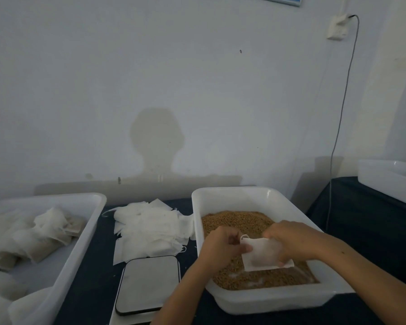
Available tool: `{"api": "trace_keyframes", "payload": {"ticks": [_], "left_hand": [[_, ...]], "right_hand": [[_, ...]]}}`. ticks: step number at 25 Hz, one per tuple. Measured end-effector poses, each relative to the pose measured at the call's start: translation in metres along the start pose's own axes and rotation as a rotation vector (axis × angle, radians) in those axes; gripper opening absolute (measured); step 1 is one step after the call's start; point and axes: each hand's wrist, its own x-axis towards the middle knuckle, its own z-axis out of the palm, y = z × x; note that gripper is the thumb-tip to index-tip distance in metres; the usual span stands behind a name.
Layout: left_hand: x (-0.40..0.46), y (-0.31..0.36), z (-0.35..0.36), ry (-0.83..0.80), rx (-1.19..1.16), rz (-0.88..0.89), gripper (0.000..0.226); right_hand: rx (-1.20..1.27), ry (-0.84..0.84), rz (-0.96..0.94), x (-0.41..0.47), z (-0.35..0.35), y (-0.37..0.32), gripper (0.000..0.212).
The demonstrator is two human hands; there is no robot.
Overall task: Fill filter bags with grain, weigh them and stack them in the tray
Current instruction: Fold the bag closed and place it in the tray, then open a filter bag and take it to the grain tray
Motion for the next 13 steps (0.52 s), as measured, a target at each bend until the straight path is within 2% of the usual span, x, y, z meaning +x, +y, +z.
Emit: {"api": "trace_keyframes", "payload": {"ticks": [6,13], "left_hand": [[0.0000,-0.0011,0.0004,-0.021,0.016,0.007,0.019],[0.0002,-0.0011,0.0011,-0.034,0.039,0.026,0.011]], "right_hand": [[-0.069,-0.020,0.002,-0.0016,-0.0076,-0.0047,0.043],[-0.071,-0.032,0.004,-0.0026,-0.0092,-0.0048,0.039]]}}
